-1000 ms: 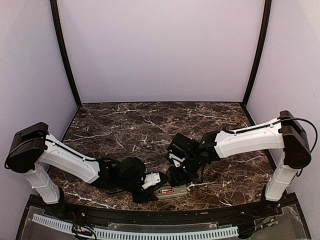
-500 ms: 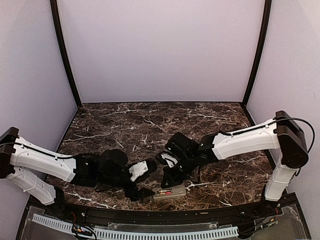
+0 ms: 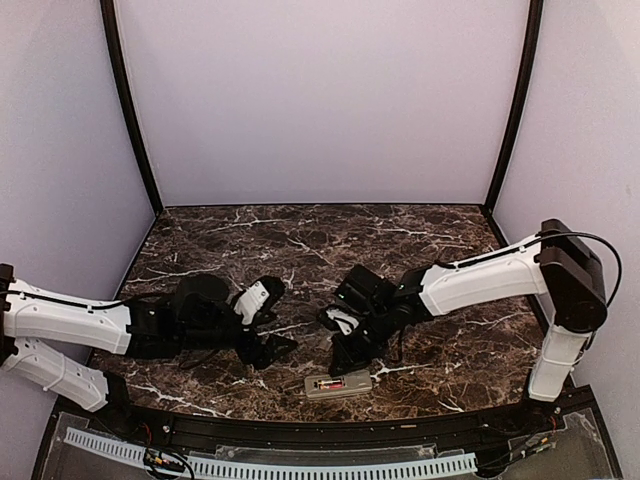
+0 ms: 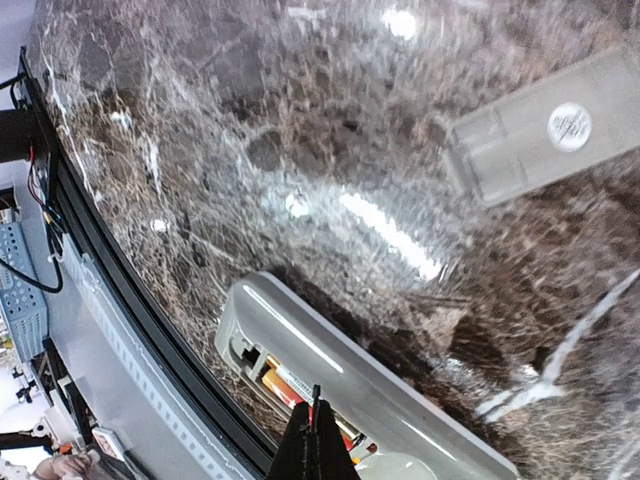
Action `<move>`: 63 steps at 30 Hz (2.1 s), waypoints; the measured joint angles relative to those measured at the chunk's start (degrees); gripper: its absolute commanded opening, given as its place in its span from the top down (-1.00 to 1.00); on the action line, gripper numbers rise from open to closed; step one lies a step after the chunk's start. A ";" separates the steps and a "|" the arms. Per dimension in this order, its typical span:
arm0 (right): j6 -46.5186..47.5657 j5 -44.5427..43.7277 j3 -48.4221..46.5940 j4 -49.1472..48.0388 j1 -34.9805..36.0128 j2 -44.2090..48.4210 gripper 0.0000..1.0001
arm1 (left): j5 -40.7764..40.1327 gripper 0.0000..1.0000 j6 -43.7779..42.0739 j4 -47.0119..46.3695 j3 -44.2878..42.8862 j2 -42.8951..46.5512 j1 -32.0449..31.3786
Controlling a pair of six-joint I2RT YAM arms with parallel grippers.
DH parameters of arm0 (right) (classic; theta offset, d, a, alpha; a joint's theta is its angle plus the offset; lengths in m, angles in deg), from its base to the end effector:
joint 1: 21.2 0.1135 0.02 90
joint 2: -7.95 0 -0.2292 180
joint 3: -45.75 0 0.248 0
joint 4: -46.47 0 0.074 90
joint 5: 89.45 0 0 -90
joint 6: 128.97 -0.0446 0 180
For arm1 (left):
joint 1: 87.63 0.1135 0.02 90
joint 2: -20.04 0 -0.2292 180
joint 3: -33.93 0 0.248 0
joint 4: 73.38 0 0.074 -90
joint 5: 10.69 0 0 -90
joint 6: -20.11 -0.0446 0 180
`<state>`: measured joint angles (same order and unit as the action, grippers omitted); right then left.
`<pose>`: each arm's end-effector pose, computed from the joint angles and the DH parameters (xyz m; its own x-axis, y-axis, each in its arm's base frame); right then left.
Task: Load the batteries into the remote control
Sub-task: Pick up the battery cover at the center of the board.
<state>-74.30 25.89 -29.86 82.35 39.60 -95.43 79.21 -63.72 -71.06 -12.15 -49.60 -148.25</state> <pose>0.1508 0.3089 0.1185 -0.8665 -0.4791 -0.1403 -0.4664 0.6768 0.5696 0.1346 -0.2390 0.1775 -0.3065 0.3253 -0.8946 0.8426 0.5300 -0.0959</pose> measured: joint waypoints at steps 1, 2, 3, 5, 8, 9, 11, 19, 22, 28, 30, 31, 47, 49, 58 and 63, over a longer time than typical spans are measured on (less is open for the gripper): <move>0.87 -0.55 -1.20 1.14 -0.37 0.09 0.84 | -0.61 -0.68 0.52 0.00 0.00 0.11 0.46; 1.57 -1.11 -2.19 1.95 -0.74 0.22 0.67 | -1.36 -0.70 0.94 0.00 0.00 0.31 0.90; 2.60 -2.14 -3.63 3.04 -1.25 0.44 0.50 | -2.16 -0.71 1.46 0.00 0.00 0.61 1.33; 5.01 -4.72 -6.88 4.87 -2.05 0.68 0.20 | -3.80 -0.74 2.43 0.00 0.04 1.42 2.12; 8.74 -9.90 -12.50 7.69 -2.67 0.09 0.10 | -6.49 -0.76 3.52 -0.17 0.11 2.97 3.43; 10.47 -11.65 -15.04 8.70 -2.80 -0.87 0.13 | -7.43 -0.77 3.82 -0.37 0.20 3.30 3.78; 13.14 -14.10 -18.51 9.68 -2.78 -3.32 0.20 | -8.94 -0.77 4.17 -0.39 0.22 3.32 4.17; 23.04 -19.23 -23.96 15.04 -2.34 -12.48 0.20 | -11.91 -0.78 4.55 -0.37 0.28 3.23 4.26; 25.05 -19.21 -24.61 16.22 -1.77 -13.46 0.25 | -12.33 -0.78 4.52 -0.35 0.31 3.23 4.50; 27.04 -20.04 -25.92 17.20 0.66 -15.15 0.46 | -12.37 -0.79 4.55 -0.44 0.37 3.17 4.59; 27.28 -20.48 -25.92 17.44 1.07 -15.26 0.46 | -12.33 -0.79 4.55 -0.48 0.48 3.15 4.59; 27.36 -20.70 -25.92 17.57 1.18 -15.26 0.46 | -12.33 -0.79 4.55 -0.48 0.57 3.10 4.59; 27.69 -24.17 -26.64 18.86 1.79 -17.09 0.70 | -10.84 -0.79 4.55 -0.74 1.11 2.69 4.59; 27.87 -24.33 -26.75 18.86 1.84 -17.22 0.81 | -10.75 -0.79 4.55 -0.72 1.18 2.69 4.59; 27.80 -24.57 -27.21 19.15 2.01 -17.46 0.95 | -10.25 -0.79 4.52 -0.79 1.18 2.69 4.61; 27.98 -25.11 -27.23 19.76 2.01 -17.46 0.82 | -10.05 -0.79 4.52 -1.14 1.33 2.69 4.61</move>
<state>-46.32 0.78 -57.09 102.10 41.61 -112.89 69.16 -59.19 -72.20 -10.82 -46.92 -143.64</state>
